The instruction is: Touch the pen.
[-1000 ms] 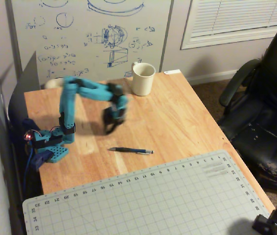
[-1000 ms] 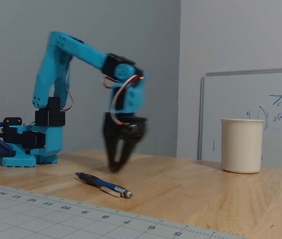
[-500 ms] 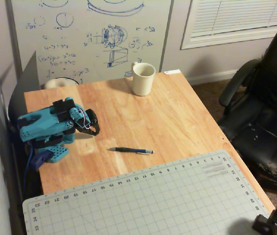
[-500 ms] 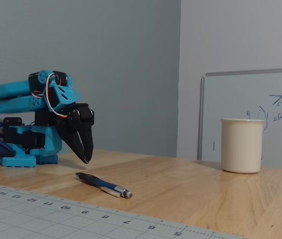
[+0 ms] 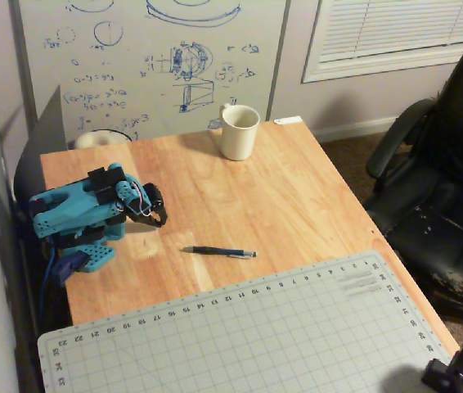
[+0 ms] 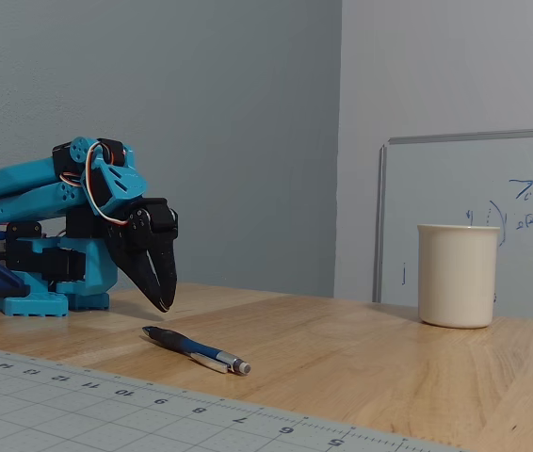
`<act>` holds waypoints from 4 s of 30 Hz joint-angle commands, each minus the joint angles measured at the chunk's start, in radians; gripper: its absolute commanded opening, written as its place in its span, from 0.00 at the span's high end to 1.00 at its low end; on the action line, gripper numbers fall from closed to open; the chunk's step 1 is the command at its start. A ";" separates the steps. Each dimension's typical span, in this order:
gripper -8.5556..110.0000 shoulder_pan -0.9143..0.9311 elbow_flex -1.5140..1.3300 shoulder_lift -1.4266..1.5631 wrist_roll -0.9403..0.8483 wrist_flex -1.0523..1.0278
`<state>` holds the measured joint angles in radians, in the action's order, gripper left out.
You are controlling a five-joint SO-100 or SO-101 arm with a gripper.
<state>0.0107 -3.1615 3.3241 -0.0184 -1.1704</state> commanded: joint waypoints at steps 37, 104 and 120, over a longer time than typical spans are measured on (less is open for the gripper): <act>0.92 0.002 0.017 0.034 0.017 -0.003; 0.92 0.258 1.566 -1.775 0.009 0.009; 0.92 0.382 1.784 -2.075 0.006 0.009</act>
<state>0.3682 -1.4757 1.2349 -0.0092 -1.1704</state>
